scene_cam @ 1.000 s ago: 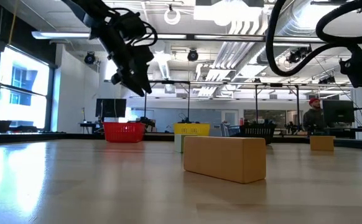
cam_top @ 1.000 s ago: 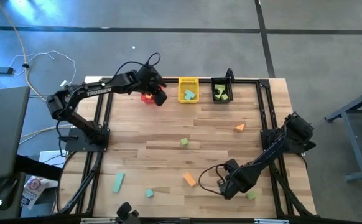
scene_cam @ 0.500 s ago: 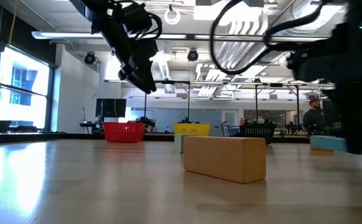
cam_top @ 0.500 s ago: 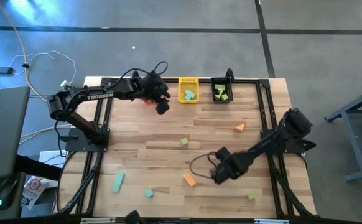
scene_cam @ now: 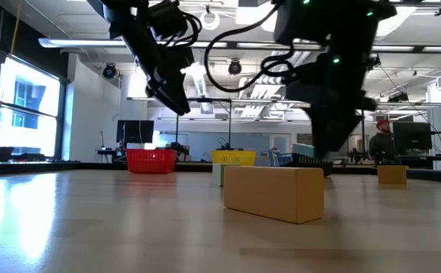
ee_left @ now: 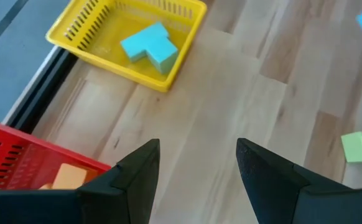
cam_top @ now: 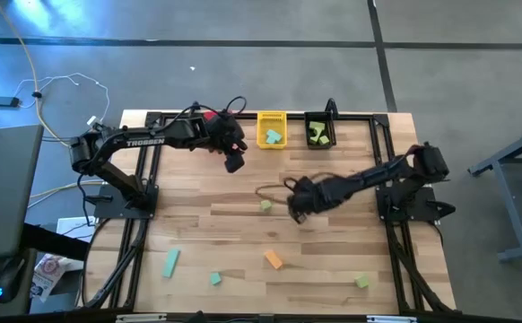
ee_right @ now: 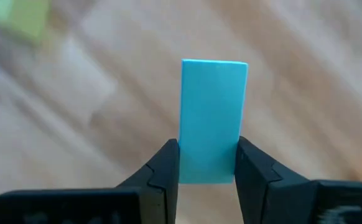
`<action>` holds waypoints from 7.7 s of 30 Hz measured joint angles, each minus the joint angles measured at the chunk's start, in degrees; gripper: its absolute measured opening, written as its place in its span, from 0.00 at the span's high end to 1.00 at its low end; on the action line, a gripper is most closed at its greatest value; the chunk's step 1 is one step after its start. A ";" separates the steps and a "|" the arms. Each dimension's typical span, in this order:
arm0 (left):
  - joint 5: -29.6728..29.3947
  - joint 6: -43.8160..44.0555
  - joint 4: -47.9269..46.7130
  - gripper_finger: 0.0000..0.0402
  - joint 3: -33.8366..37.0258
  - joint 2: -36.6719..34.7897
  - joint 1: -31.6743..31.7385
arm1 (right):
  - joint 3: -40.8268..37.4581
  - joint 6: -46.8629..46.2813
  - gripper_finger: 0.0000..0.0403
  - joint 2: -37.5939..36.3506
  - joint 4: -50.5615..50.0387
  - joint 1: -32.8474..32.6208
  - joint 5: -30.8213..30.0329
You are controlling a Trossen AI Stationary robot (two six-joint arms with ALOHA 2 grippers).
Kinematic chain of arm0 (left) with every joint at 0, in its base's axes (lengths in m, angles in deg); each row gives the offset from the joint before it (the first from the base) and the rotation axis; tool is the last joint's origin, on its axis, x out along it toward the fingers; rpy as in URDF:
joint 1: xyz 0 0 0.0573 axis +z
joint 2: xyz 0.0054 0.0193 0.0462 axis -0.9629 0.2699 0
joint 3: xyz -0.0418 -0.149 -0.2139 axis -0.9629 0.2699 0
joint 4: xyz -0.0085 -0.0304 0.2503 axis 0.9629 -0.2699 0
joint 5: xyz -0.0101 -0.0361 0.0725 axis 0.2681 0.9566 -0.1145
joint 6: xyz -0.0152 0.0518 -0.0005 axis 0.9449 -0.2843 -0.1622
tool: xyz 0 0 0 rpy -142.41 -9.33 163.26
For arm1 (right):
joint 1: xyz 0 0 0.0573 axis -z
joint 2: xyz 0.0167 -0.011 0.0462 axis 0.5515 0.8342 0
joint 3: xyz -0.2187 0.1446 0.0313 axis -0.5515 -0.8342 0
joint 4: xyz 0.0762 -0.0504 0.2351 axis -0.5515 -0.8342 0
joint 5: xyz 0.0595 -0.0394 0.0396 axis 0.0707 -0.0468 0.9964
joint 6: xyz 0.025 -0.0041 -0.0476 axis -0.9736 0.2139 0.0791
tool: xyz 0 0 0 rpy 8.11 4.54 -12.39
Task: Sort & place blocks by color
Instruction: Put the blue block into the yellow bin, then put the orange block into the red bin
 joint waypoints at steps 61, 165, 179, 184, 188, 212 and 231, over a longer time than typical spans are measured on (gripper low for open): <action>0.85 40.36 -18.92 0.51 0.00 0.04 -46.45 | 0.13 37.00 0.71 7.71 48.96 35.53 10.76; -17.30 48.20 -28.68 0.51 0.02 0.00 -51.40 | -13.44 52.40 0.42 -27.16 -13.50 16.39 6.24; -18.42 37.97 -28.61 0.51 0.02 0.00 -45.92 | -13.44 52.23 0.42 -14.68 -13.61 19.56 5.58; -18.40 35.16 -28.59 0.51 0.02 0.01 -43.78 | -13.44 52.16 0.42 -9.67 -13.69 19.68 5.28; -18.41 33.11 -28.59 0.51 0.02 0.02 -42.13 | -13.44 51.92 0.42 -6.10 -14.01 19.68 4.34; -18.21 30.51 -28.61 0.51 0.02 0.02 -38.10 | -13.40 51.36 0.72 -0.27 -14.43 19.64 4.84; -18.16 26.70 -29.32 0.51 0.02 0.03 -38.11 | -11.57 48.43 0.82 -0.18 -17.13 19.64 4.91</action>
